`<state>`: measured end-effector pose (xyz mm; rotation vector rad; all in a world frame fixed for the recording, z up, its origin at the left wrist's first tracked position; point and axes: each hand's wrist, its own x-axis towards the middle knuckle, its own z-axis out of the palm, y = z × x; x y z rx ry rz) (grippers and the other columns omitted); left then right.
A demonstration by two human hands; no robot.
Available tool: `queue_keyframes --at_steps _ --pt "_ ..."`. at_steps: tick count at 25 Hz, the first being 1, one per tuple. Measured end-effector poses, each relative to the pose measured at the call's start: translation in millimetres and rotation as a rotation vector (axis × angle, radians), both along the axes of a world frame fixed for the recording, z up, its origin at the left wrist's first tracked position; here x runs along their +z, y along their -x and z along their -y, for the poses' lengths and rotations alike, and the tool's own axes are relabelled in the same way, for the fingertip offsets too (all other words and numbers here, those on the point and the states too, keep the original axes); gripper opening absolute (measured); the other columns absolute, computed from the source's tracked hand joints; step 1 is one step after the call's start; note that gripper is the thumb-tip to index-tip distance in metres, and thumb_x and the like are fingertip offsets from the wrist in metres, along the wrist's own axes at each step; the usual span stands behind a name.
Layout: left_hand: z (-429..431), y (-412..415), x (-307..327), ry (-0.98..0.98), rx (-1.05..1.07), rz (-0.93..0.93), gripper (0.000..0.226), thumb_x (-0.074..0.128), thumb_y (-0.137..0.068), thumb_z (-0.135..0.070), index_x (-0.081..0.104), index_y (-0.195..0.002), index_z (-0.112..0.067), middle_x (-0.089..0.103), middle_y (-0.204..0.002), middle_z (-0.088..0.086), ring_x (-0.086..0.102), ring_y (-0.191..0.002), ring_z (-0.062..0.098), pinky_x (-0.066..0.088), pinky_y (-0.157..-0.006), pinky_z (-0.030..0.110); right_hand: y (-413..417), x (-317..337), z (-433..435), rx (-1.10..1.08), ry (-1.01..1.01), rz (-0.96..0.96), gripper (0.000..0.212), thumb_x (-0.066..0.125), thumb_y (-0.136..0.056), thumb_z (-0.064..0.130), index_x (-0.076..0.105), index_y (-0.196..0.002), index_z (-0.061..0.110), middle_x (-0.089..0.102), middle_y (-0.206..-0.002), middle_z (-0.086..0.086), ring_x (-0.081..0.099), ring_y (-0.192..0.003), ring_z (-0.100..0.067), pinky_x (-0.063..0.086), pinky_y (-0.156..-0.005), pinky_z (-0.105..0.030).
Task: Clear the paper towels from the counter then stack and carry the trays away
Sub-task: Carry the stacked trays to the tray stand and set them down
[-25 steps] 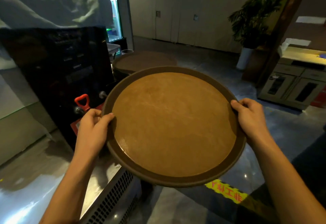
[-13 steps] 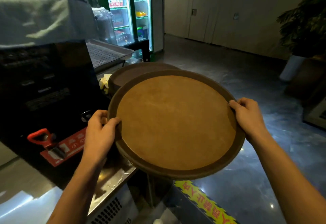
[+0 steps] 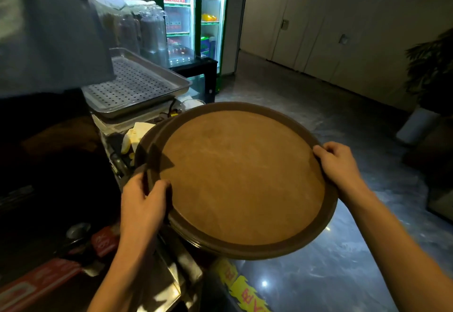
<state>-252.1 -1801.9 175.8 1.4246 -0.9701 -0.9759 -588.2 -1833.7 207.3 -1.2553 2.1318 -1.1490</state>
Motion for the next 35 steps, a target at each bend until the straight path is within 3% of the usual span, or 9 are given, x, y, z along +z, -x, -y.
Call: queue_keyframes --at_steps 3,7,10,14,18,21,25,31,35 --pt "17 2 -6 -0.051 0.103 0.031 0.018 0.063 -0.077 -0.027 0.064 -0.08 -0.009 0.069 -0.08 0.021 0.068 -0.077 0.039 0.056 -0.07 0.055 -4 -4 37 0.029 -0.035 0.074 0.037 0.052 -0.098 0.029 0.063 -0.102 -0.006 0.063 -0.097 -0.031 0.055 -0.071 -0.027 0.046 -0.064 -0.037" --pt "25 9 -11 -0.082 0.227 0.054 0.018 0.063 -0.084 -0.022 0.062 -0.079 -0.004 0.064 -0.072 0.024 0.063 -0.071 0.039 0.05 -0.062 0.044 -13 -10 84 0.123 -0.042 0.167 0.042 0.055 -0.097 0.026 0.061 -0.107 -0.014 0.062 -0.104 -0.037 0.059 -0.079 -0.04 0.052 -0.078 -0.052" --pt "26 14 -9 -0.11 0.291 0.086 0.025 0.064 -0.084 -0.024 0.059 -0.07 -0.004 0.059 -0.062 0.015 0.058 -0.061 0.032 0.044 -0.056 0.039 -16 -18 110 0.199 -0.048 0.185 0.043 0.057 -0.096 0.028 0.061 -0.094 -0.015 0.061 -0.086 -0.036 0.056 -0.072 -0.034 0.051 -0.074 -0.055" --pt "34 18 -14 -0.156 0.388 0.156 0.038 0.065 -0.082 -0.032 0.053 -0.058 -0.004 0.052 -0.052 0.012 0.052 -0.052 0.029 0.039 -0.052 0.038 -22 -27 135 0.284 -0.023 0.077 0.036 0.056 -0.094 0.028 0.053 -0.064 0.008 0.049 -0.059 -0.012 0.049 -0.062 -0.028 0.04 -0.061 -0.041" --pt "35 20 -17 -0.136 0.428 0.213 0.038 0.065 -0.083 -0.025 0.06 -0.07 0.01 0.059 -0.056 0.023 0.059 -0.056 0.036 0.045 -0.051 0.041 -16 -36 144 0.325 0.054 -0.041 0.035 0.057 -0.094 0.025 0.061 -0.065 0.007 0.057 -0.06 -0.011 0.053 -0.058 -0.026 0.043 -0.06 -0.036" --pt "38 18 -22 -0.165 0.427 0.248 0.034 0.066 -0.08 -0.028 0.06 -0.065 0.003 0.06 -0.056 0.018 0.058 -0.055 0.033 0.045 -0.05 0.043 -10 -41 146 0.353 0.083 -0.13 0.035 0.056 -0.095 0.024 0.062 -0.067 0.004 0.057 -0.059 -0.014 0.053 -0.057 -0.026 0.04 -0.057 -0.033" --pt "38 16 -27 -0.175 0.397 0.293 0.03 0.065 -0.083 -0.027 0.057 -0.066 -0.003 0.06 -0.063 0.016 0.057 -0.057 0.029 0.039 -0.048 0.032 -5 -41 148 0.376 0.052 -0.261 0.033 0.056 -0.096 0.023 0.062 -0.07 0.004 0.058 -0.061 -0.016 0.055 -0.057 -0.028 0.046 -0.058 -0.036" --pt "36 13 -28 -0.131 0.36 0.326 0.03 0.059 -0.088 -0.021 0.059 -0.093 0.008 0.057 -0.076 0.02 0.05 -0.056 0.019 0.031 -0.046 0.027 -11 -39 141 0.351 0.065 -0.207 0.032 0.056 -0.095 0.021 0.059 -0.065 0.009 0.055 -0.058 -0.011 0.053 -0.056 -0.024 0.043 -0.056 -0.033" --pt "32 15 -24 -0.088 0.308 0.325 0.021 0.055 -0.091 -0.012 0.055 -0.091 0.009 0.048 -0.058 0.007 0.044 -0.054 0.018 0.03 -0.048 0.032 -12 -35 126 0.304 0.036 -0.003 0.024 0.056 -0.093 0.023 0.069 -0.081 0.006 0.064 -0.072 -0.013 0.059 -0.069 -0.026 0.048 -0.068 -0.041"
